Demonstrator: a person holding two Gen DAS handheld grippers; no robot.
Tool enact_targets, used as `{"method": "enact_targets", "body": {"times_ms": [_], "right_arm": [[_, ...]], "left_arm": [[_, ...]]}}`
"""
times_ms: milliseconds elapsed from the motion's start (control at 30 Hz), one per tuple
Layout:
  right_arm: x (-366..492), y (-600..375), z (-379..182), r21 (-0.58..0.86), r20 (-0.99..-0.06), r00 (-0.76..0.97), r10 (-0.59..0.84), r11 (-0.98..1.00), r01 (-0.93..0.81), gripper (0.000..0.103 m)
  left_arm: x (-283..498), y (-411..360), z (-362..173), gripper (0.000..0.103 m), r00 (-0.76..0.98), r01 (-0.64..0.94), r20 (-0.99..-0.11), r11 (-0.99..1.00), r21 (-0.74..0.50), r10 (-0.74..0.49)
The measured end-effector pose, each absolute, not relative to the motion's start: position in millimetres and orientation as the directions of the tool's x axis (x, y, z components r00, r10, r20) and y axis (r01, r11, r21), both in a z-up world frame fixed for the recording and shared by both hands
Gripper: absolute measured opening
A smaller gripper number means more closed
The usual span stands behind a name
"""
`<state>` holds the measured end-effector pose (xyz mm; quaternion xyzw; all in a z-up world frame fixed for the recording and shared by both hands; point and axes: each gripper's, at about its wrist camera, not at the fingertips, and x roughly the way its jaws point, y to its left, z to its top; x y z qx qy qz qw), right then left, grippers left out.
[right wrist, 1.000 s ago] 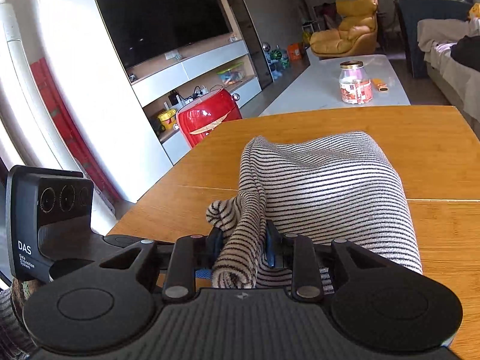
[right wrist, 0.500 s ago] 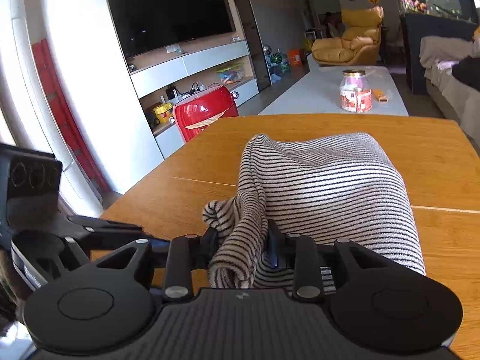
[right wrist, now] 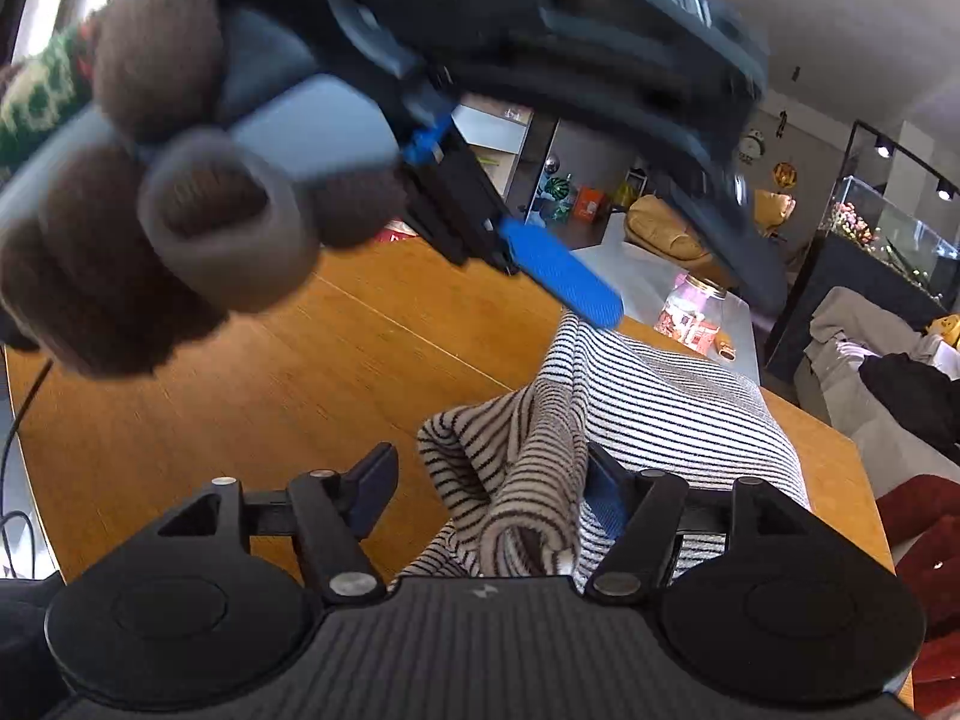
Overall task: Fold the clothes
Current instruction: 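Open both grippers and press the folded shirt flat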
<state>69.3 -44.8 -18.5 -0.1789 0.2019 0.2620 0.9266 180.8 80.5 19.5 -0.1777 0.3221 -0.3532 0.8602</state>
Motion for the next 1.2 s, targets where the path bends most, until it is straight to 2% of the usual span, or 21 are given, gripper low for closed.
{"method": "enact_targets", "body": {"times_ms": [67, 133, 300, 467, 533, 800, 933, 1200], "right_arm": [[67, -62, -7, -0.169, -0.461, 0.775, 0.431, 0.815, -0.554, 0.091], [64, -85, 4, -0.136, -0.426, 0.801, 0.421, 0.845, -0.517, 0.103], [76, -139, 14, 0.036, -0.387, 0.846, 0.367, 0.923, -0.384, 0.103], [100, -153, -17, 0.142, -0.521, 0.792, 0.319, 0.947, -0.288, 0.103], [99, -149, -32, 0.129, -0.554, 0.769, 0.320, 0.945, -0.300, 0.103], [86, -140, -38, 0.065, -0.513, 0.813, 0.274, 0.957, -0.282, 0.103], [81, -137, -38, 0.043, -0.496, 0.829, 0.256, 0.961, -0.272, 0.103], [79, -138, -36, 0.041, -0.486, 0.838, 0.249, 0.964, -0.263, 0.103]], "left_arm": [[189, 66, 8, 0.067, 0.538, 0.488, -0.485, 0.724, -0.488, -0.689], [196, 55, -2, 0.063, 0.534, 0.483, -0.527, 0.750, -0.452, -0.661], [194, 70, -11, 0.063, 0.532, 0.468, -0.498, 0.728, -0.502, -0.685], [195, 74, -15, 0.063, 0.532, 0.461, -0.496, 0.726, -0.510, -0.686], [195, 75, -16, 0.063, 0.531, 0.457, -0.500, 0.728, -0.510, -0.684], [196, 78, -9, 0.063, 0.545, 0.428, -0.505, 0.740, -0.519, -0.669], [184, 72, 15, 0.077, 0.631, 0.454, -0.474, 0.787, -0.417, -0.615], [210, 59, 1, 0.078, 0.622, 0.431, -0.532, 0.819, -0.379, -0.574]]}}
